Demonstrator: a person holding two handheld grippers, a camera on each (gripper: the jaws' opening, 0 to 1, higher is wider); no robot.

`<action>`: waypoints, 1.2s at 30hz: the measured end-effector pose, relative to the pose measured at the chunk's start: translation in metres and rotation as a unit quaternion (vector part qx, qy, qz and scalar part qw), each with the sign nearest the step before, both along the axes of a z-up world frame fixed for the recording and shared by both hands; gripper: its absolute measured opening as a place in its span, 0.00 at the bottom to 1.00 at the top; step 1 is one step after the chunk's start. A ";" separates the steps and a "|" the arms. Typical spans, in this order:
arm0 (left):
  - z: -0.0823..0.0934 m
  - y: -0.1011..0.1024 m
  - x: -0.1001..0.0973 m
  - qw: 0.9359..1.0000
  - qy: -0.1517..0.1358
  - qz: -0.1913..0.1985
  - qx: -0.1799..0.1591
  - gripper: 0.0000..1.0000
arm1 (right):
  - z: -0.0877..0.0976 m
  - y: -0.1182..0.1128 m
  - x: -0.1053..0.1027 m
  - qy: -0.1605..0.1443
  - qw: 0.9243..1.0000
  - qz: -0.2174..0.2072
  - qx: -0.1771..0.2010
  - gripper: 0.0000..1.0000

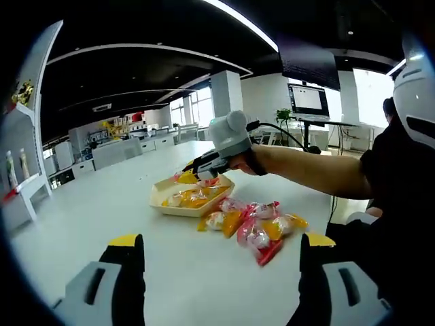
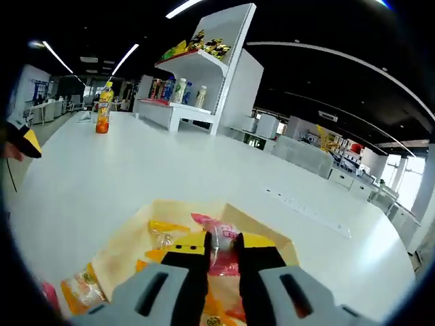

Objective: Pick up the marshmallows scattered on the table and place them into the bowl on the table

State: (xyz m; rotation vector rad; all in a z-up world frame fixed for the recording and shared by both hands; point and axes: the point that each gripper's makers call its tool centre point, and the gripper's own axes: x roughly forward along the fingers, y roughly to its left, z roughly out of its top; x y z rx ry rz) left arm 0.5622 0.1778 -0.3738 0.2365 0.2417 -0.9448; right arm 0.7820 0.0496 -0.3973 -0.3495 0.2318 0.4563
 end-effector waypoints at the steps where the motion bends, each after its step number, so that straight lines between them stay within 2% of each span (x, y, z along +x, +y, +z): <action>1: 0.000 0.000 0.000 1.000 0.001 0.000 0.001 0.94 | -0.001 0.000 -0.002 0.002 1.000 0.000 0.000 0.15; 4: 0.000 0.000 0.001 1.000 0.000 -0.001 -0.001 0.94 | -0.005 0.003 -0.001 0.021 0.999 0.008 0.023 0.16; 14: 0.001 -0.002 0.003 1.000 -0.001 -0.002 0.000 0.94 | -0.001 0.004 0.001 0.011 1.000 0.012 0.021 0.16; 20: -0.001 -0.003 0.004 1.000 0.001 -0.002 0.003 0.94 | -0.001 0.003 -0.001 0.015 0.999 0.011 0.029 0.22; 28: -0.003 -0.003 0.005 1.000 0.001 0.001 0.008 0.94 | 0.008 0.007 -0.012 0.020 0.998 0.023 0.062 0.49; 36: -0.002 -0.005 0.003 1.000 0.000 -0.001 0.007 0.94 | 0.007 0.010 -0.034 0.029 0.997 0.033 0.059 0.84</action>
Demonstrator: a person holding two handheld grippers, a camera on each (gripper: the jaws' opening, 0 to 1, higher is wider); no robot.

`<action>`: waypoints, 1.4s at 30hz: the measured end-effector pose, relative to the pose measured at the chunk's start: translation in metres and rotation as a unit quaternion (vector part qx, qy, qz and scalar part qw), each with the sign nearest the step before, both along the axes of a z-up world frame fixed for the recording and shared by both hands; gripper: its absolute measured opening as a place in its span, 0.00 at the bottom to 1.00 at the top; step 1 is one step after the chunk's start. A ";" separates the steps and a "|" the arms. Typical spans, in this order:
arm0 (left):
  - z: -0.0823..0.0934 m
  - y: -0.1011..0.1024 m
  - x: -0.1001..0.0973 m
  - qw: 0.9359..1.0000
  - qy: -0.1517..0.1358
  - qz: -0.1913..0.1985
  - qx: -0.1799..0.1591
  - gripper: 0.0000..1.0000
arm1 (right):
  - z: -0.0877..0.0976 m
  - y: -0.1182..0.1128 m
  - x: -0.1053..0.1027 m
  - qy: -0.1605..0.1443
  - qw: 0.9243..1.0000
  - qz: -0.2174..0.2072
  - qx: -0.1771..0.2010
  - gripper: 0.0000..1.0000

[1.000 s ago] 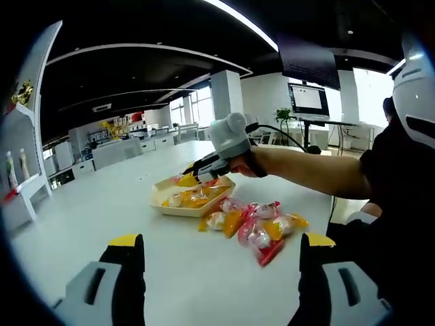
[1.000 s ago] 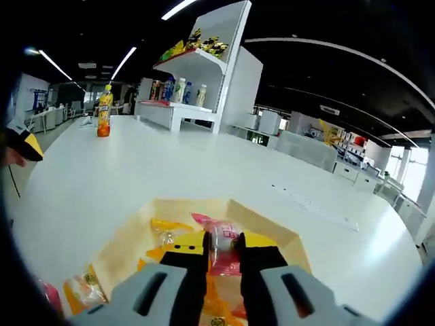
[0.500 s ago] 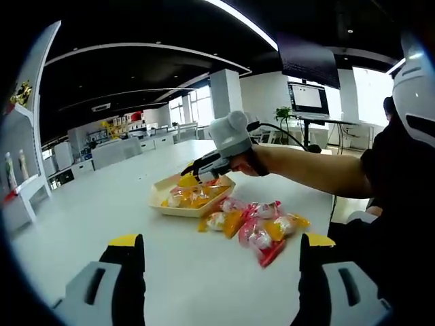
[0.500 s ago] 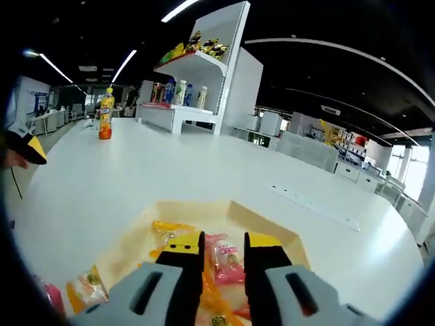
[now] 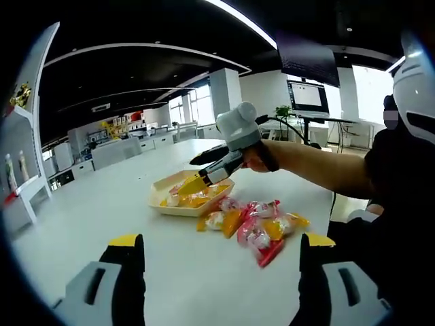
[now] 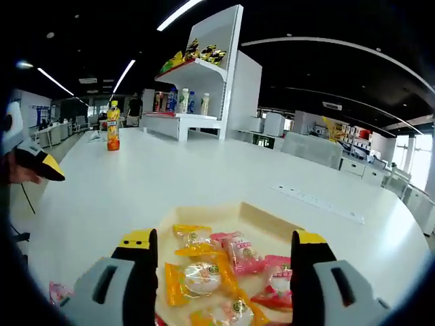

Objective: Pick up the marshmallows scattered on the table and place them into the bowl on the table

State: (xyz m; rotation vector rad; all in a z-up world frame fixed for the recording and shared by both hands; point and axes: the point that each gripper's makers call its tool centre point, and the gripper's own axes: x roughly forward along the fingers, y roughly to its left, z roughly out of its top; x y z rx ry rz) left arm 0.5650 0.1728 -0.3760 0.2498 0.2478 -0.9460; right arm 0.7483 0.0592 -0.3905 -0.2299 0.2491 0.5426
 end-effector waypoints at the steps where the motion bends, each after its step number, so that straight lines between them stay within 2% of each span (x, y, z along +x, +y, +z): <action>1: 0.000 0.000 0.000 1.000 0.000 0.000 0.000 0.94 | 0.000 0.000 -0.002 0.000 1.000 0.003 -0.001 0.88; 6: 0.000 0.000 -0.002 1.000 -0.005 0.004 0.008 0.94 | 0.004 0.000 -0.023 0.013 1.000 0.015 0.023 0.96; 9: 0.000 0.000 -0.003 1.000 -0.011 0.003 0.013 0.94 | 0.004 -0.008 -0.032 0.012 0.999 0.015 0.029 0.97; 12: 0.002 -0.001 -0.005 1.000 -0.008 0.001 0.006 0.94 | 0.002 -0.015 -0.050 0.016 1.000 0.010 0.022 0.97; 15: 0.003 -0.001 -0.005 1.000 -0.009 0.001 0.005 0.94 | 0.005 -0.026 -0.064 0.016 1.000 0.009 0.024 0.97; 20: 0.005 -0.002 -0.006 1.000 -0.012 0.000 0.006 0.94 | 0.017 -0.050 -0.086 0.014 0.998 0.000 0.055 0.97; 25: 0.008 -0.001 -0.007 1.000 -0.016 0.001 0.001 0.94 | 0.023 -0.082 -0.112 0.001 0.998 -0.020 0.063 0.97; 31: 0.008 -0.001 -0.009 1.000 -0.017 0.000 0.002 0.94 | 0.016 -0.114 -0.146 0.012 0.997 -0.034 0.073 0.97; 36: 0.009 -0.005 -0.012 1.000 -0.019 -0.003 0.002 0.94 | 0.007 -0.138 -0.173 0.016 0.996 -0.053 0.065 0.97; 42: 0.009 -0.008 -0.016 1.000 -0.019 -0.007 0.001 0.94 | 0.005 -0.158 -0.194 0.030 0.995 -0.064 0.074 0.96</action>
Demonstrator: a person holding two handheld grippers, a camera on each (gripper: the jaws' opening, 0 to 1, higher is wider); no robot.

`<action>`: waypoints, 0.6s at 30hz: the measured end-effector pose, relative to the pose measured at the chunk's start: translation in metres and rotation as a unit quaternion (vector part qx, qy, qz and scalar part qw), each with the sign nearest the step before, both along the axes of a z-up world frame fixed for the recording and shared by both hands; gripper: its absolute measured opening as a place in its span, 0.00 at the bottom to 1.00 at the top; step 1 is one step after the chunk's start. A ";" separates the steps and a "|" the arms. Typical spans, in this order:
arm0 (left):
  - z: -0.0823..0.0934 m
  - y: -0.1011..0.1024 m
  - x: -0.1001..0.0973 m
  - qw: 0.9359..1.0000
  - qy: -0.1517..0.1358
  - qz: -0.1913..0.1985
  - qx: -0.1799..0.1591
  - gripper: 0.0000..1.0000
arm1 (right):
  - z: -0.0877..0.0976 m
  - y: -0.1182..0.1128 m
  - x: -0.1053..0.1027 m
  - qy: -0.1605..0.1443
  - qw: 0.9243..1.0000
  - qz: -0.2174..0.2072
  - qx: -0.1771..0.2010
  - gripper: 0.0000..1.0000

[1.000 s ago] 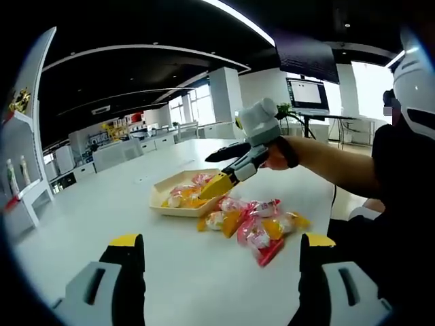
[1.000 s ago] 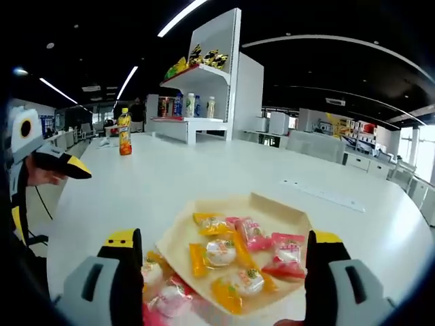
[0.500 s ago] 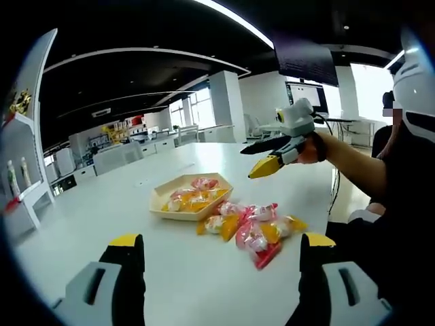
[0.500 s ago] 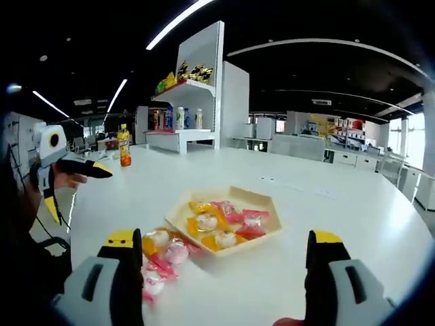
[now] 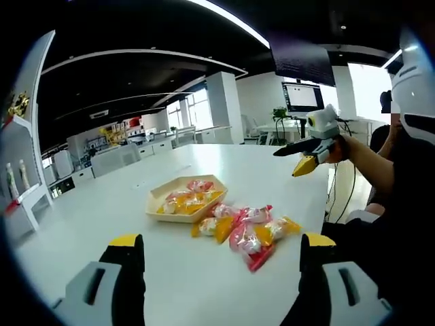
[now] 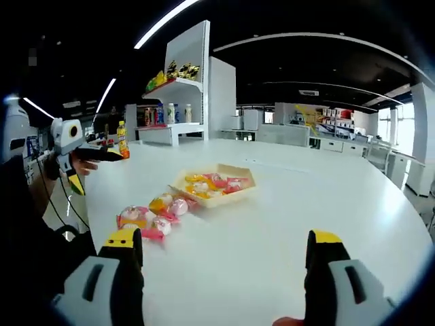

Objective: Pick up the marshmallows scattered on the table and place them into the bowl on the table

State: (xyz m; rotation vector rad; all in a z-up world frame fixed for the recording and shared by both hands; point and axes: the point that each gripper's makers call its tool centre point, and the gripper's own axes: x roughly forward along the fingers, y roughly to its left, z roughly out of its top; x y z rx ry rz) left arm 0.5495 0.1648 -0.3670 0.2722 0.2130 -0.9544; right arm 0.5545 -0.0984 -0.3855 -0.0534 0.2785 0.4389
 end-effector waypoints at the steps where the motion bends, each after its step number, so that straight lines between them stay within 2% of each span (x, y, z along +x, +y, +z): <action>1: -0.001 -0.001 0.000 1.000 0.000 0.000 0.001 0.94 | 0.003 -0.001 -0.002 -0.001 1.000 -0.001 0.004 0.96; 5: -0.002 -0.005 -0.002 1.000 0.001 -0.003 0.004 0.94 | 0.014 -0.002 -0.007 -0.013 1.000 -0.001 0.014 0.95; 8: -0.002 -0.007 -0.004 1.000 0.001 -0.007 0.004 0.94 | 0.018 0.001 -0.007 -0.016 1.000 0.003 0.000 0.95; 18: -0.001 0.000 -0.003 1.000 -0.001 -0.001 0.006 0.94 | 0.019 0.012 -0.005 -0.015 1.000 0.019 -0.015 0.94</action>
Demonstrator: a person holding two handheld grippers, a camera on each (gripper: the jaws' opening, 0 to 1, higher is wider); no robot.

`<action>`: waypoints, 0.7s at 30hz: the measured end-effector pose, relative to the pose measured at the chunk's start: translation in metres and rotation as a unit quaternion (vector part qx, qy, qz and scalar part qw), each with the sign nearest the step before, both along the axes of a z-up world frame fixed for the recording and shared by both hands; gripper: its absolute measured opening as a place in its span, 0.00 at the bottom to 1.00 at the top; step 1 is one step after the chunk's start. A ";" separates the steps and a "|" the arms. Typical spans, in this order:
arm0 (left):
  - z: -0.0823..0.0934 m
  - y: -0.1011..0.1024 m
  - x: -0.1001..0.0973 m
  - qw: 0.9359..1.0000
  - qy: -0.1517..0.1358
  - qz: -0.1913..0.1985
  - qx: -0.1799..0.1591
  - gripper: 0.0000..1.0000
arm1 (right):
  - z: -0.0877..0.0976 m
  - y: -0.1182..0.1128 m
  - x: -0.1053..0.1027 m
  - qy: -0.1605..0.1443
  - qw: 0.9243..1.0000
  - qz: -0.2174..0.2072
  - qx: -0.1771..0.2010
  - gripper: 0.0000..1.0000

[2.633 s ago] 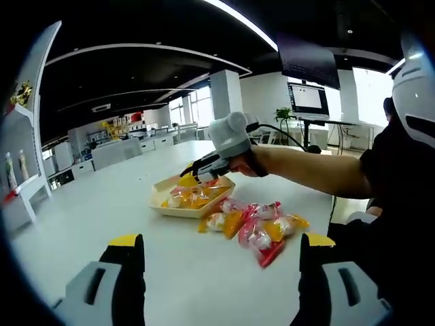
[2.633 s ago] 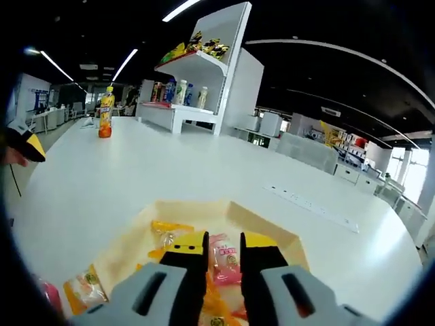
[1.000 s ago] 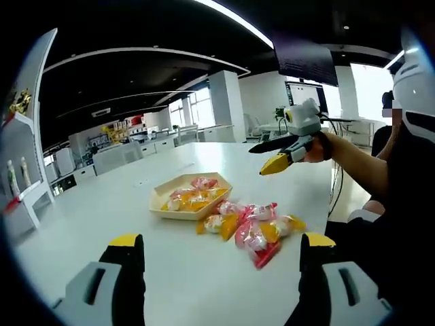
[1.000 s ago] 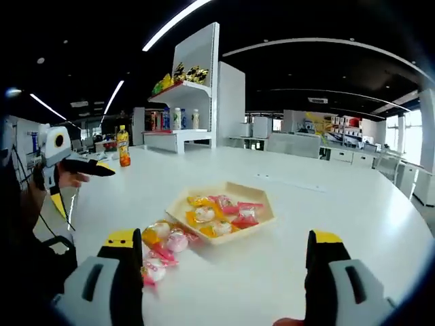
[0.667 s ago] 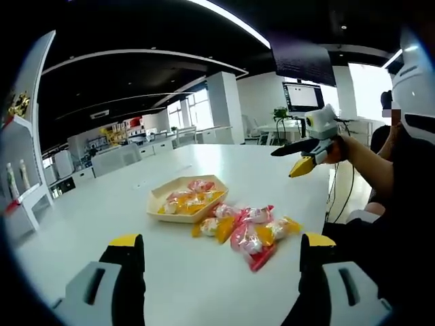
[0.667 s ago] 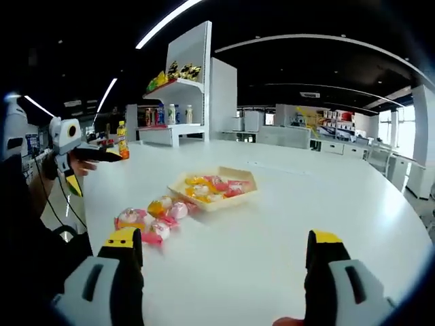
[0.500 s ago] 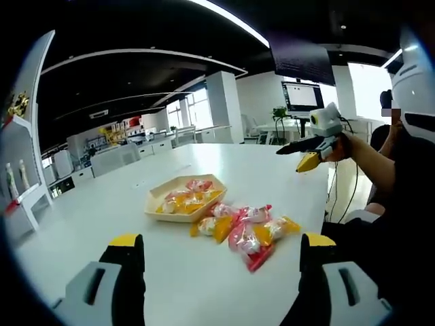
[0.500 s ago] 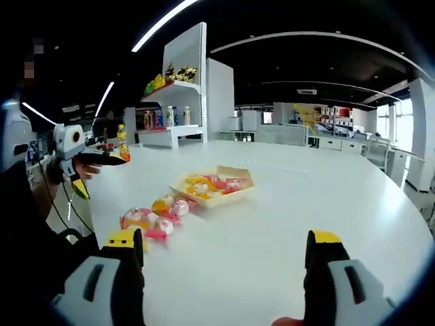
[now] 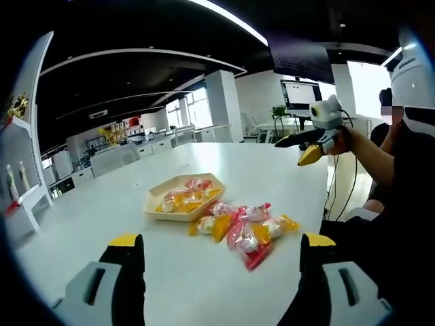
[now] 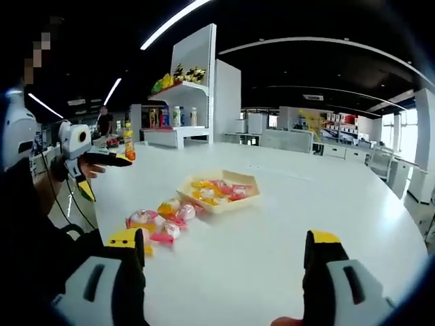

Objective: Pick up the marshmallows scattered on the table and place them into the bowl on the table

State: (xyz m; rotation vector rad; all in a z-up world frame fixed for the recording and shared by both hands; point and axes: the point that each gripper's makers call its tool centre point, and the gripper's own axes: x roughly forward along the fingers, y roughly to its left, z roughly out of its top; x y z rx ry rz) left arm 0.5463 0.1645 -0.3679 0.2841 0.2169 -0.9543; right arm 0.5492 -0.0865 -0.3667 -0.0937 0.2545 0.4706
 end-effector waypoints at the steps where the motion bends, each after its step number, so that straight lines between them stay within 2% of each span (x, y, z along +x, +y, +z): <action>1: 0.001 0.000 0.000 1.000 -0.001 0.000 0.000 0.94 | 0.000 0.001 0.000 0.000 1.000 0.001 -0.001 0.94; 8: 0.003 0.000 0.001 1.000 -0.004 0.000 -0.001 0.94 | 0.002 0.002 -0.001 -0.001 1.000 0.005 -0.005 0.94; 21: -0.003 0.000 -0.001 1.000 0.002 0.000 0.004 0.94 | -0.002 0.003 -0.005 0.004 1.000 0.002 -0.001 0.93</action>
